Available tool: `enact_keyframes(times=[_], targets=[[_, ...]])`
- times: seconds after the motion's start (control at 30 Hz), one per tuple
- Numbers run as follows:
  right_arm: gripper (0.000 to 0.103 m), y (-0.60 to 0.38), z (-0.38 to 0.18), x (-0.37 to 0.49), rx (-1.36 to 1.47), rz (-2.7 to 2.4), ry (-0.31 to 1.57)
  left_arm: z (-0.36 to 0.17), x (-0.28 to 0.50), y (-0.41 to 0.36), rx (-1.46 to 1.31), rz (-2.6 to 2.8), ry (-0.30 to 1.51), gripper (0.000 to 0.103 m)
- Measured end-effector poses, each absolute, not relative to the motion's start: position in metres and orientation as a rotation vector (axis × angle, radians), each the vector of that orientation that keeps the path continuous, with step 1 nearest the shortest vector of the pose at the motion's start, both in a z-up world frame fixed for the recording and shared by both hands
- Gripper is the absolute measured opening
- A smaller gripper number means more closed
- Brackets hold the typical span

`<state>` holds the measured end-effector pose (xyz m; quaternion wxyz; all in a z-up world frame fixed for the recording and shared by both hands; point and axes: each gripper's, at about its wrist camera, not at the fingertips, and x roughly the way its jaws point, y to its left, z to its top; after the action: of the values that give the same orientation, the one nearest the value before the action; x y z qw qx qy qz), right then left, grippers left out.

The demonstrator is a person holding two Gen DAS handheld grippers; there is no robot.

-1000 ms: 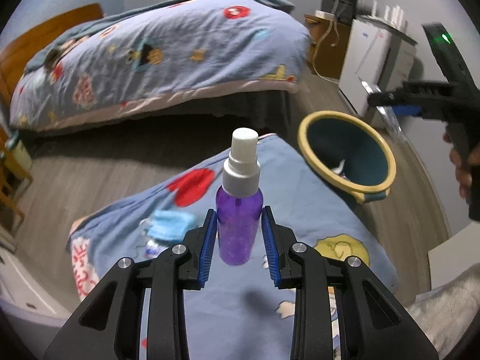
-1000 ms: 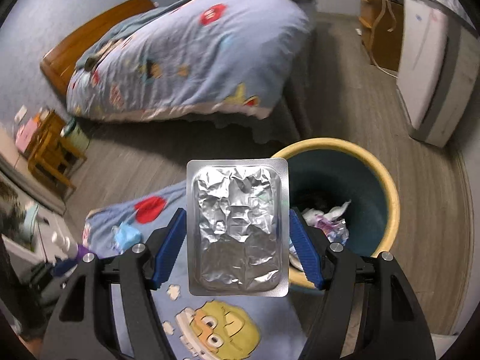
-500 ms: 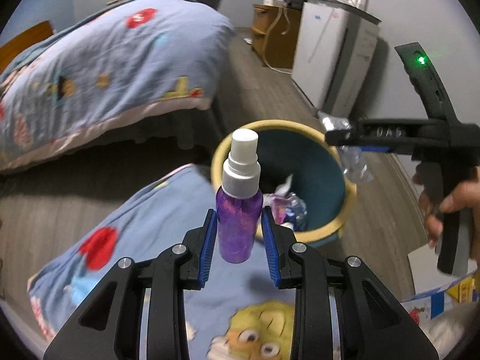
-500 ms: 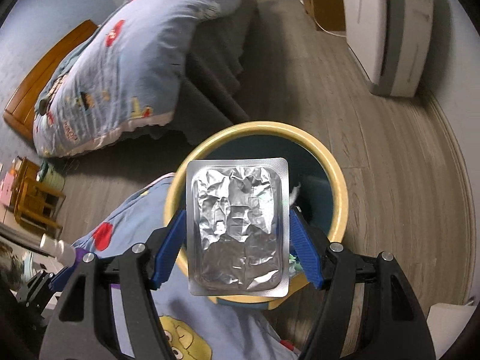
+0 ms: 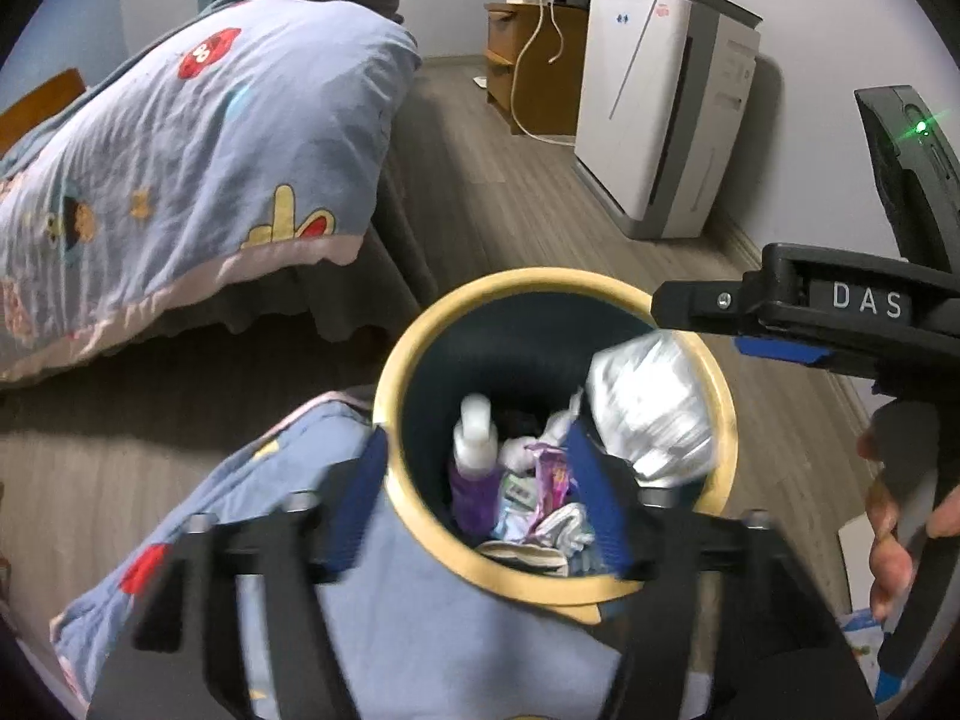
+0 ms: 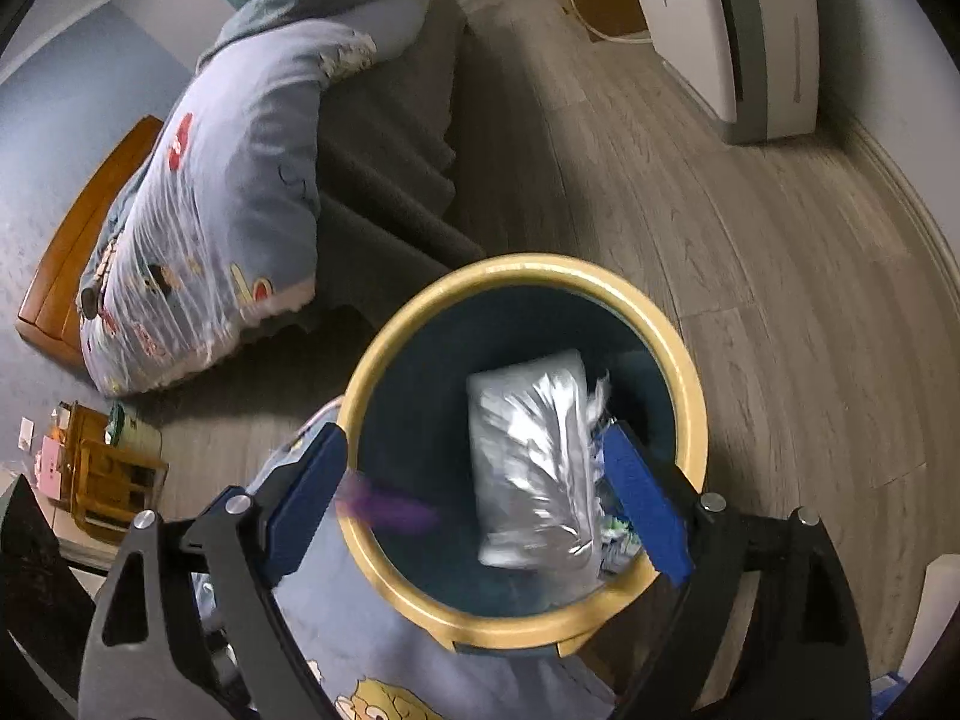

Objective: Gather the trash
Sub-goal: 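Open both grippers to drop the bottle and foil packet into the bin, then move both open grippers back over the blue mask and small box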

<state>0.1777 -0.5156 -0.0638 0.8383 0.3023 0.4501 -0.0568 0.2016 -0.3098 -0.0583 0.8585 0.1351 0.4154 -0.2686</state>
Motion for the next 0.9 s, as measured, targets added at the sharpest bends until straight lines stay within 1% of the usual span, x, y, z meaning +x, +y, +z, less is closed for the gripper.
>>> enact_keyframes(times=[0.07, 0.1, 0.13, 0.17, 0.2, 0.27, 0.4, 0.57, 0.9], targets=[[0.091, -0.516, -0.063, 0.179, 0.638, -0.128, 0.948, -0.058, 0.199, -0.308, 0.274, -0.579, 0.873, 0.071], [0.094, -0.517, -0.063, 0.179, 0.639, -0.132, 0.949, -0.058, 0.197, -0.306, 0.275, -0.579, 0.872, 0.076], [0.095, -0.517, -0.064, 0.179, 0.642, -0.139, 0.951, -0.058, 0.196, -0.304, 0.275, -0.576, 0.871, 0.080], [0.095, -0.517, -0.064, 0.179, 0.643, -0.141, 0.953, -0.058, 0.194, -0.301, 0.273, -0.570, 0.872, 0.085], [0.095, -0.517, -0.065, 0.179, 0.644, -0.144, 0.955, -0.058, 0.193, -0.299, 0.270, -0.566, 0.873, 0.089], [0.097, -0.516, -0.065, 0.178, 0.644, -0.148, 0.959, -0.057, 0.190, -0.293, 0.264, -0.550, 0.876, 0.091], [0.097, -0.508, -0.059, 0.180, 0.612, -0.147, 0.963, -0.051, 0.182, -0.273, 0.266, -0.514, 0.876, 0.093], [0.097, -0.488, -0.051, 0.184, 0.557, -0.131, 0.967, -0.033, 0.170, -0.230, 0.258, -0.472, 0.875, 0.093], [0.097, -0.407, -0.030, 0.198, 0.457, -0.044, 0.979, -0.001, 0.146, -0.081, 0.204, -0.274, 0.876, 0.096]])
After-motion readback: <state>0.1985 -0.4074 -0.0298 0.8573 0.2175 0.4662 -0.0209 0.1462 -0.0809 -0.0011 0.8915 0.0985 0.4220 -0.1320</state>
